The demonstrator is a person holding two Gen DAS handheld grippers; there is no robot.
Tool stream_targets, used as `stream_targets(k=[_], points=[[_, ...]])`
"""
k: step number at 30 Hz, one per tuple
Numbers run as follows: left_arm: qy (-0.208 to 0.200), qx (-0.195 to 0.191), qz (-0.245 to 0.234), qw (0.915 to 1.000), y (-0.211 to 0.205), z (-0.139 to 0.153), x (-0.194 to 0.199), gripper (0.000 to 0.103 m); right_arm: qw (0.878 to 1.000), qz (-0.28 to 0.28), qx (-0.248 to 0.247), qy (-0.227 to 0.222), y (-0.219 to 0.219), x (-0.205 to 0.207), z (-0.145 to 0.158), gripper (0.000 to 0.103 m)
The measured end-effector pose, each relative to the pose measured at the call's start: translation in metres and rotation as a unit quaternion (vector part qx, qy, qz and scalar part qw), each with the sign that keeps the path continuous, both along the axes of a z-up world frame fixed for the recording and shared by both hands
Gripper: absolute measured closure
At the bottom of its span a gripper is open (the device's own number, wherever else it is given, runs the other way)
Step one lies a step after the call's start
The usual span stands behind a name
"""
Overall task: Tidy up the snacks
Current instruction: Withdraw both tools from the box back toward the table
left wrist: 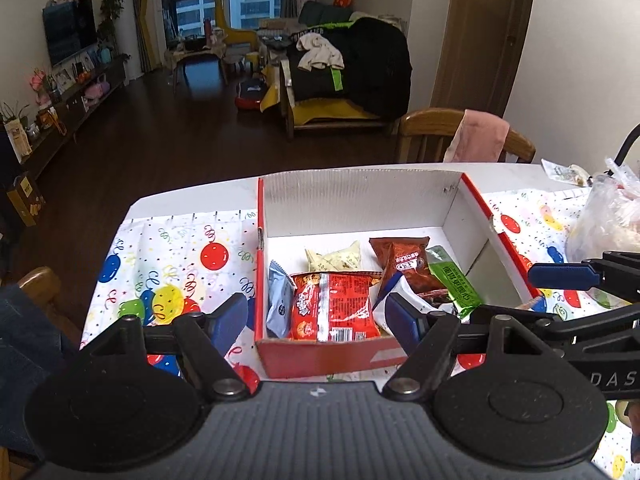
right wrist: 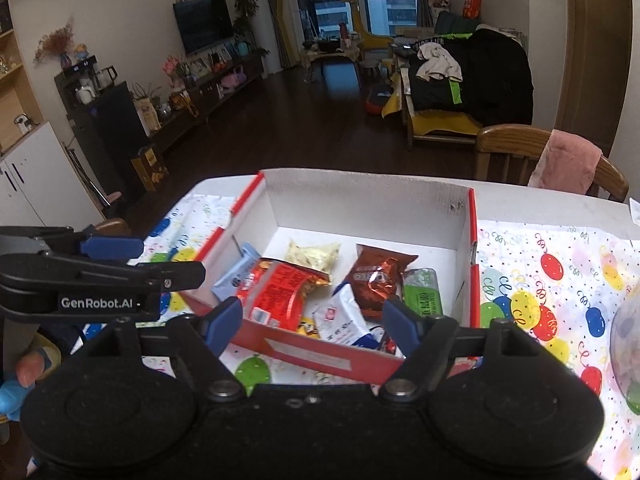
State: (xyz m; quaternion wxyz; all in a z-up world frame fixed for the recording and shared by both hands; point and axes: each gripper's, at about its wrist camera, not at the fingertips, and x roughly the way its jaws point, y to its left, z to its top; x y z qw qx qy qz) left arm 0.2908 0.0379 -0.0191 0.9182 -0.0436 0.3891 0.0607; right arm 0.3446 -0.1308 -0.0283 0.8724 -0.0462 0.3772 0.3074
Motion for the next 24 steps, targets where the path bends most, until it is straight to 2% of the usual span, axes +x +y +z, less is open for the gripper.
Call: stream_targets(k=[7, 9, 13, 17, 24], points=[[-0.019, -0.010, -0.002, 0.9998, 0.006, 0.012, -0.034, 0.027, 1.000, 0.005, 0.018, -0.004, 0.000, -0.024, 0.009, 0.015], [-0.024, -0.012, -0.001, 0.9996, 0.008, 0.015, -0.045, 0.023, 1.000, 0.006, 0.023, -0.004, 0.000, -0.032, 0.010, 0.015], [-0.032, -0.014, 0.002, 0.9994, 0.011, 0.017, -0.065, 0.022, 0.999, 0.015, 0.035, 0.000, 0.002, -0.046, 0.011, 0.014], [-0.038, -0.012, 0.003, 0.9992, 0.016, 0.017, -0.085, 0.022, 0.998, 0.026, 0.050, -0.001, 0.004, -0.062, 0.012, 0.000], [-0.037, -0.023, 0.015, 0.9989, 0.030, 0.009, -0.122, 0.019, 0.997, 0.043, 0.056, 0.001, 0.014, -0.087, 0.007, 0.000]])
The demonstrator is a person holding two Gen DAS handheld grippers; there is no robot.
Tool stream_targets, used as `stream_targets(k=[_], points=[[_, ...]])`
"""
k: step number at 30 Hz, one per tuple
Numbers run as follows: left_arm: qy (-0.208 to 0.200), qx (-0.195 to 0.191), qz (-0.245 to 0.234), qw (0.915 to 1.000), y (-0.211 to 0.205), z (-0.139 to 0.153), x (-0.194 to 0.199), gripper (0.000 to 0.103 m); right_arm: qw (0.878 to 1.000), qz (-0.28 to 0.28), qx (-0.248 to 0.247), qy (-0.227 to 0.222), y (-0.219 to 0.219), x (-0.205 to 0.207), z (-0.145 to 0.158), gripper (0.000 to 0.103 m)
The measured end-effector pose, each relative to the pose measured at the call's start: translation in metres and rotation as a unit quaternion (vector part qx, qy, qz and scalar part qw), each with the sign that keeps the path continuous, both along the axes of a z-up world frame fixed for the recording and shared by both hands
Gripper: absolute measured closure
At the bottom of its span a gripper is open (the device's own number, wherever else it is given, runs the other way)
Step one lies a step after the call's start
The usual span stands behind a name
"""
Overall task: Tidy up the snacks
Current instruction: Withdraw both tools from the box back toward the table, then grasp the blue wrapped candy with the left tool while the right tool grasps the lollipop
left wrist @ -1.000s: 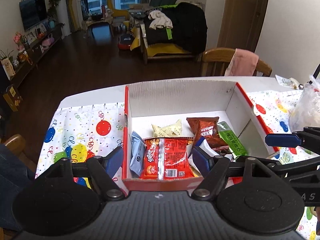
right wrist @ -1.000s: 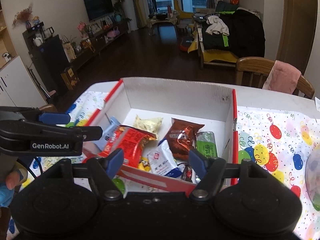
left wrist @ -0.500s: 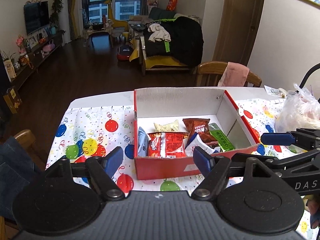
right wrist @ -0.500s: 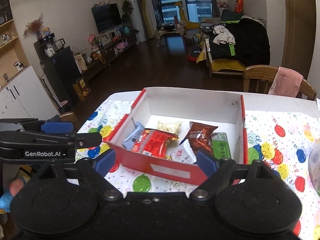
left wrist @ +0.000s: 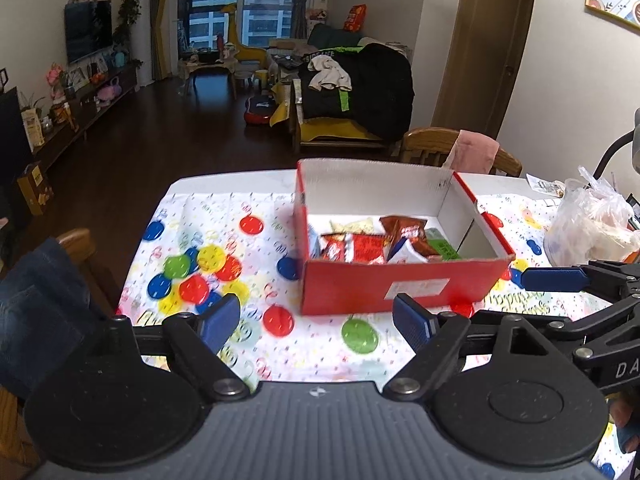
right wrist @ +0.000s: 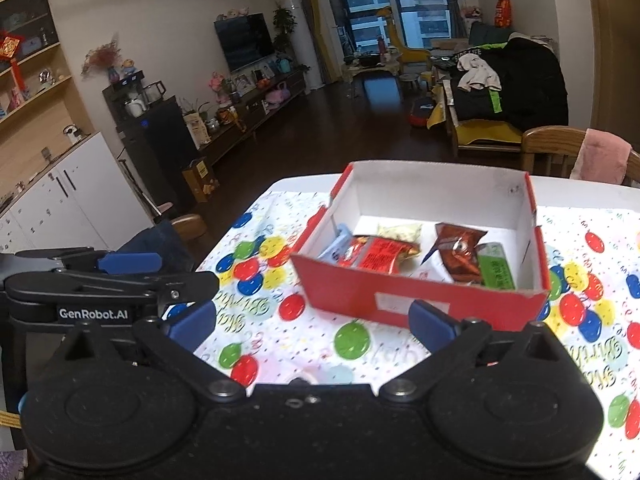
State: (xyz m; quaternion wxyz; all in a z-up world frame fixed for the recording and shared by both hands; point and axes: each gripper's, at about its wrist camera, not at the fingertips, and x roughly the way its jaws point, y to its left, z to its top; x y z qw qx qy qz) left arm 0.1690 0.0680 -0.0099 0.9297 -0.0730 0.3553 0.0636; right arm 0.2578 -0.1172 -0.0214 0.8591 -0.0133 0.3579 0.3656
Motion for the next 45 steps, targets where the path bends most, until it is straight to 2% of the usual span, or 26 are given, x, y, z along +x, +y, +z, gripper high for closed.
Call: stream_targets(k=[6, 11, 14, 19, 27, 31, 33, 36, 45], points=[[0.019, 0.003, 0.014, 0.9997, 0.017, -0.018, -0.034, 0.019, 1.000, 0.009, -0.030, 0.003, 0.010, -0.020, -0.018, 0.000], [0.037, 0.005, 0.051, 0.9980, 0.032, -0.040, -0.061, 0.019, 0.998, 0.008, -0.058, 0.021, 0.020, -0.029, -0.040, 0.000], [0.040, -0.008, 0.077, 0.9962, 0.040, -0.050, -0.079, 0.019, 0.996, 0.008, -0.079, 0.029, 0.029, -0.034, -0.057, 0.001], [0.054, -0.005, 0.105, 0.9930, 0.044, -0.065, -0.105, 0.019, 0.992, 0.025, -0.110, 0.048, 0.050, -0.037, -0.087, 0.005], [0.082, -0.017, 0.144, 0.9860, 0.052, -0.091, -0.125, 0.019, 0.984, 0.037, -0.158, 0.070, 0.084, -0.029, -0.128, 0.027], [0.090, -0.018, 0.152, 0.9842, 0.053, -0.098, -0.129, 0.019, 0.980, 0.046, -0.182, 0.069, 0.099, -0.026, -0.142, 0.032], [0.094, -0.020, 0.155, 0.9832, 0.054, -0.102, -0.130, 0.019, 0.978, 0.047, -0.189, 0.071, 0.104, -0.023, -0.147, 0.039], [0.099, -0.022, 0.161, 0.9818, 0.054, -0.106, -0.129, 0.019, 0.978, 0.045, -0.191, 0.076, 0.110, -0.019, -0.151, 0.044], [0.109, -0.017, 0.160, 0.9809, 0.051, -0.116, -0.122, 0.019, 0.975, 0.049, -0.213, 0.046, 0.119, -0.024, -0.152, 0.058]])
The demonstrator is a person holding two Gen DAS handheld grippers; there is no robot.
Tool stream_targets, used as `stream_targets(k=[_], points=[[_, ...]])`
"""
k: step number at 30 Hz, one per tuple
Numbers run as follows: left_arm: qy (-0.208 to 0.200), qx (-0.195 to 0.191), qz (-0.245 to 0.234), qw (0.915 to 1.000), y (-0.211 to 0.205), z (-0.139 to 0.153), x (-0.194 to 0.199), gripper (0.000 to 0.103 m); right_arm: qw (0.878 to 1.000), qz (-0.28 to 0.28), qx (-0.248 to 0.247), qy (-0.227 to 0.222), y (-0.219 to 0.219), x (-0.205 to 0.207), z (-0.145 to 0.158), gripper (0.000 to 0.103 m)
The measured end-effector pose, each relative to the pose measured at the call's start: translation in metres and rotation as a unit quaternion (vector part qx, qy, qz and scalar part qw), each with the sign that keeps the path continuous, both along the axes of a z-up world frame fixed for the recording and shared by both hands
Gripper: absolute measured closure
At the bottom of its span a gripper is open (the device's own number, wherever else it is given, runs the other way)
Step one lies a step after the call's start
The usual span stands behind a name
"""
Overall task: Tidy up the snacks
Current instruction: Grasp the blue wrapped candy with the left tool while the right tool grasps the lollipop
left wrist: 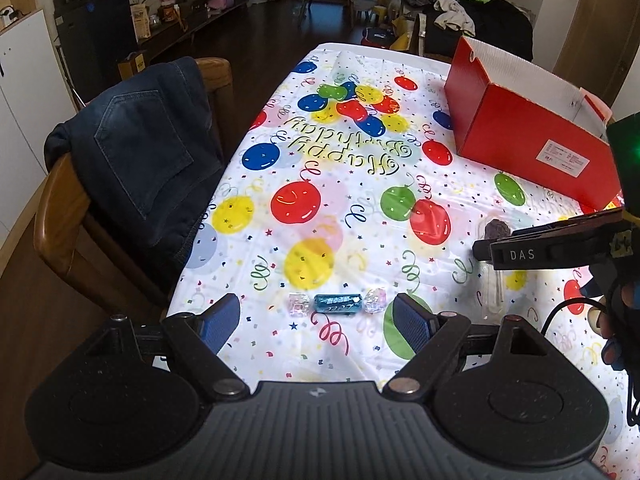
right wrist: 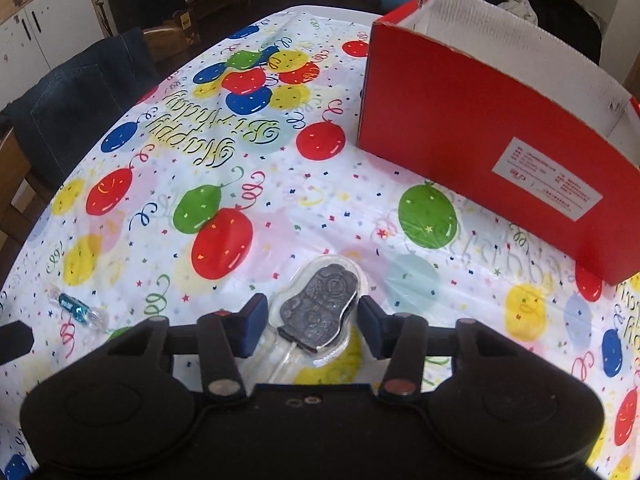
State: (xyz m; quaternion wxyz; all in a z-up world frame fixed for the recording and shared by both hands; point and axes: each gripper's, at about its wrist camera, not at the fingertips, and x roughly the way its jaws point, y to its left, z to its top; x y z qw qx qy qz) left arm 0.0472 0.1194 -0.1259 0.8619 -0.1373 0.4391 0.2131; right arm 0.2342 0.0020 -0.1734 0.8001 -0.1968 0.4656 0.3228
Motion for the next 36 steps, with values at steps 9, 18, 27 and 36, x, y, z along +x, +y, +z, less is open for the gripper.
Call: stream_targets(k=[9, 18, 27, 36], points=[[0.003, -0.013, -0.043, 0.9990, 0.000, -0.008, 0.013, 0.019, 1.000, 0.021, 0.020, 0.011, -0.010, -0.004, 0.004, 0.063], [0.012, 0.028, -0.199, 0.9796, 0.008, -0.007, 0.028, 0.036, 0.996, 0.032, 0.063, 0.057, -0.032, -0.018, 0.019, 0.063], [0.074, 0.047, -0.295, 0.9515, 0.009, -0.033, 0.046, 0.055, 0.993, 0.034, 0.083, 0.081, -0.045, -0.047, 0.030, 0.063], [0.078, 0.004, -0.298, 0.9514, 0.008, -0.037, 0.049, 0.067, 0.993, -0.001, 0.093, 0.080, -0.065, -0.047, 0.034, 0.063]])
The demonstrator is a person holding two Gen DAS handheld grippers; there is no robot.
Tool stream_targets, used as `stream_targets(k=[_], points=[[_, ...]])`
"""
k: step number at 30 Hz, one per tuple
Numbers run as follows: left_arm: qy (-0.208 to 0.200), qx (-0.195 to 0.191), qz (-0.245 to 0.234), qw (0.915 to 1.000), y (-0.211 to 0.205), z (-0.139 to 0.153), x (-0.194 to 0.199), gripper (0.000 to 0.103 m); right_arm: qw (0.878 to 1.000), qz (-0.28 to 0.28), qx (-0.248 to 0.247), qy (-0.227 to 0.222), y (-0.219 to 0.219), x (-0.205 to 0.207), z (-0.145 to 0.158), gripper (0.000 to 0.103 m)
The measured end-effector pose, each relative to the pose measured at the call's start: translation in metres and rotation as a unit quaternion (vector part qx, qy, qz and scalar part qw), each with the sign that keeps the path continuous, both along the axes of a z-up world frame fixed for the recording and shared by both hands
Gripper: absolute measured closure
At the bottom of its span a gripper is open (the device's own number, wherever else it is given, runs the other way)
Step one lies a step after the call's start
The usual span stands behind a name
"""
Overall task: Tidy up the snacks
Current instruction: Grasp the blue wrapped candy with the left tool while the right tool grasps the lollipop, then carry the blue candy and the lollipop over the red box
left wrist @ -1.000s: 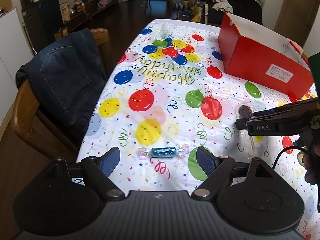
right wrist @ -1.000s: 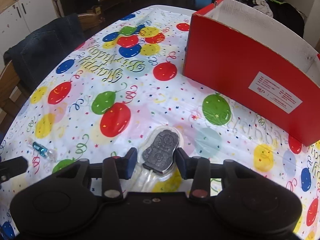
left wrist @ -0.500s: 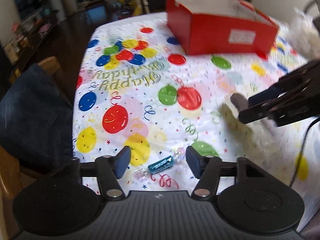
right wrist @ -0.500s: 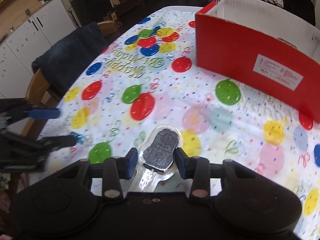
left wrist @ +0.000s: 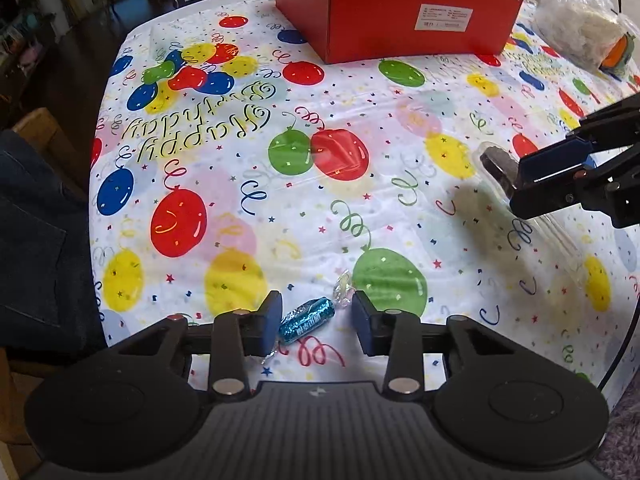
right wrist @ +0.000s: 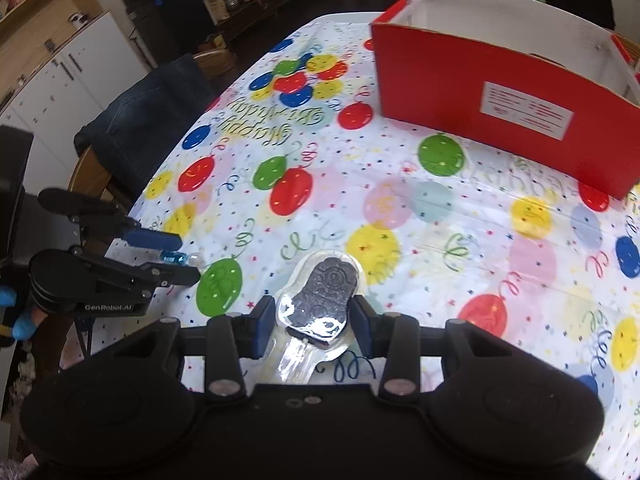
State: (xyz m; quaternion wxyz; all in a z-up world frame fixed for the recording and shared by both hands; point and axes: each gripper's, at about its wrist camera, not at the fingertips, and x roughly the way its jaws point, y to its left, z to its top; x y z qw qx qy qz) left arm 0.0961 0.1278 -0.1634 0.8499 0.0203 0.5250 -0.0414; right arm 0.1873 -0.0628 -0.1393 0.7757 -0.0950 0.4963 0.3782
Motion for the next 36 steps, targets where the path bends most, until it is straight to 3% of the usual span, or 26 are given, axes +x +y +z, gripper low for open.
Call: stream_targets(k=[10, 20, 29, 36], points=[[-0.011, 0.003, 0.045, 0.9989, -0.015, 0.001, -0.017, 0.092, 1.000, -0.024, 0.010, 0.003, -0.009, -0.001, 0.000, 0.063], [-0.026, -0.075, 0.155, 0.9847, -0.014, 0.005, -0.022, 0.092, 0.998, -0.052, 0.022, -0.007, -0.024, 0.005, 0.011, 0.063], [-0.058, -0.090, 0.169, 0.9797, -0.024, 0.041, -0.003, 0.092, 0.996, -0.073, 0.034, -0.033, -0.049, 0.022, 0.034, 0.063], [-0.093, -0.089, 0.155, 0.9794, -0.038, 0.074, 0.026, 0.092, 0.993, -0.076, 0.044, -0.079, -0.065, 0.043, 0.064, 0.063]])
